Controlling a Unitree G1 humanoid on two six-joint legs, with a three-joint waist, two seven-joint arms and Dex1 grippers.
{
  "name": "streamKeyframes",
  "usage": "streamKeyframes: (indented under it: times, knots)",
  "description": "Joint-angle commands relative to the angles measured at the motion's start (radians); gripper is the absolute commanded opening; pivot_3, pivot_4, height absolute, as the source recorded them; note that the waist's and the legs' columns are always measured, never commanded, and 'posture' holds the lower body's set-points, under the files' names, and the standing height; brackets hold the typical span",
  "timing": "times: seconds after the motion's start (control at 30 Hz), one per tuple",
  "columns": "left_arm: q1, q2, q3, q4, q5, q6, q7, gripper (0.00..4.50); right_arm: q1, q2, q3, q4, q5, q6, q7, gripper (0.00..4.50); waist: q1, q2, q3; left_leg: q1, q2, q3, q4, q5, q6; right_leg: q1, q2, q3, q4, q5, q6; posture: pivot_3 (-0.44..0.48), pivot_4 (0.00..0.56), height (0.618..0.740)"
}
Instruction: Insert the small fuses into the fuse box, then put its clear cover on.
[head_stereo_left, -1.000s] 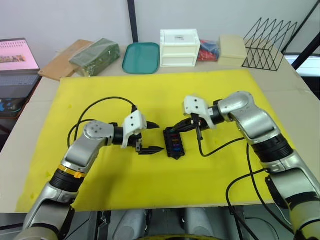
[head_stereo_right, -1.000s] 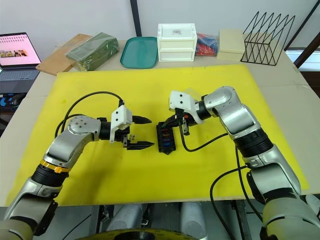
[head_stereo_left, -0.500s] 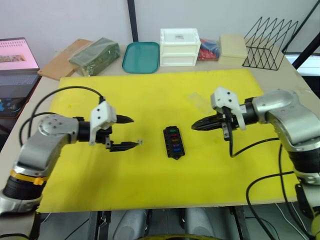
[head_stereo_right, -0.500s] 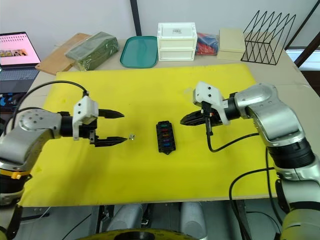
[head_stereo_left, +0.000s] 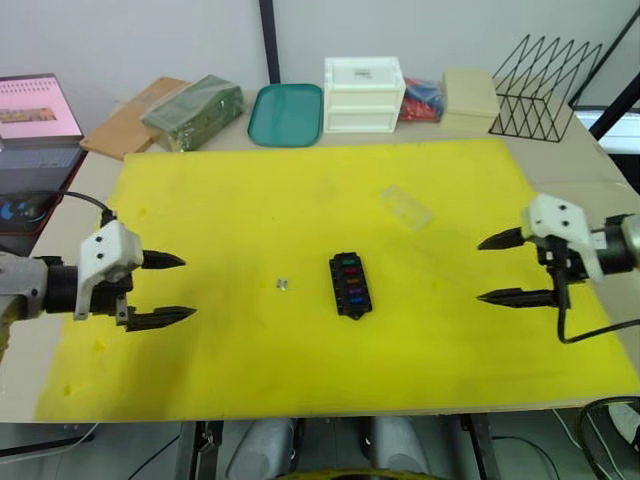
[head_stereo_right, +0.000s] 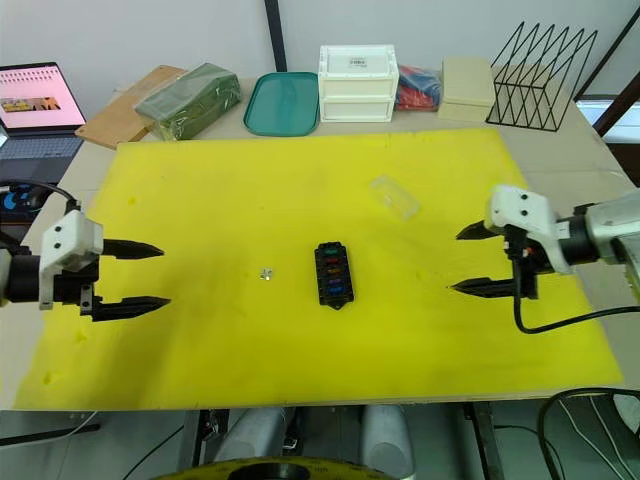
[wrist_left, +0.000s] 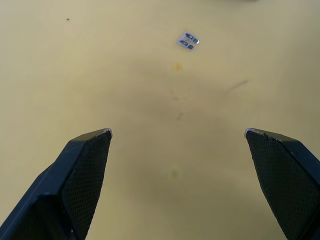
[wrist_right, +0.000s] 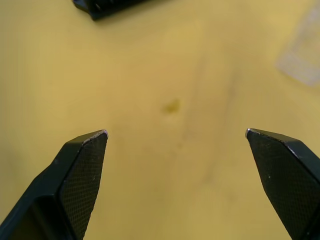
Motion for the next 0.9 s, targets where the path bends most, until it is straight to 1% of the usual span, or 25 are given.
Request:
streamKeyframes:
  times: [0.03,0.27,0.37,0.4,0.5,0.7,0.8,0.9]
  knots:
    - [-0.02,0.005,0.013,0.005,-0.008,-0.018,0.007,4.5,-0.002,-0.033,-0.062,0.016,-0.007,-0.028,-0.018,4.47,0.0,0.0,0.0,0.0,0.0,0.0,0.0,0.0,0.0,0.0,0.0,0.0,0.0,0.0,0.0,0.0,0.15,0.74]
    - [-0.049,-0.024,-0.046,-0.009,-0.015,-0.019,0.017,4.5,-0.045,-0.024,-0.035,-0.008,0.012,0.003,-0.047,4.47,-0.006,0.001,0.001,0.0,0.001,0.0,0.0,0.0,0.0,0.0,0.001,0.0,0.0,0.0,0.0,0.0,0.15,0.74]
    - [-0.073,-0.031,-0.076,0.006,-0.016,-0.017,0.014,4.5,-0.09,-0.002,-0.011,-0.029,0.033,0.03,-0.057,4.47,-0.006,0.002,0.001,0.0,0.001,0.0,0.0,0.0,0.0,0.0,0.001,0.0,0.0,0.0,0.0,0.0,0.15,0.74]
    - [-0.092,-0.041,-0.096,0.014,-0.028,-0.002,0.011,4.5,-0.125,0.025,0.007,-0.06,0.051,0.059,-0.077,4.47,-0.006,0.002,0.001,0.0,0.001,0.001,0.0,0.0,0.0,0.0,0.001,0.0,0.0,0.0,0.0,0.0,0.15,0.74]
    - [-0.156,-0.08,-0.164,0.024,-0.086,0.09,0.003,4.5,-0.223,0.102,0.069,-0.148,0.09,0.141,-0.124,4.47,-0.008,0.002,0.001,0.0,0.001,0.001,0.0,0.0,0.0,0.0,0.001,0.0,0.001,0.0,0.0,0.0,0.15,0.74]
    - [-0.315,-0.197,-0.226,0.095,-0.27,0.42,0.061,4.5,-0.367,0.249,0.195,-0.253,0.118,0.224,-0.188,4.47,-0.005,0.001,0.001,-0.001,0.001,0.0,0.001,0.0,-0.001,-0.002,0.001,0.0,0.001,0.0,0.0,0.0,0.15,0.74]
    - [-0.369,-0.248,-0.244,0.156,-0.33,0.562,0.097,3.88,-0.381,0.296,0.242,-0.281,0.113,0.224,-0.202,4.5,-0.002,0.001,0.001,-0.001,0.001,0.0,0.001,0.0,-0.001,-0.002,0.001,0.0,0.001,0.0,0.0,0.0,0.15,0.74]
    - [-0.418,-0.283,-0.26,0.215,-0.373,0.708,0.138,2.72,-0.399,0.323,0.277,-0.276,0.099,0.205,-0.204,4.5,-0.002,0.0,0.001,-0.001,0.0,0.0,0.001,0.0,-0.001,-0.001,0.001,0.0,0.001,0.0,0.0,0.0,0.15,0.74]
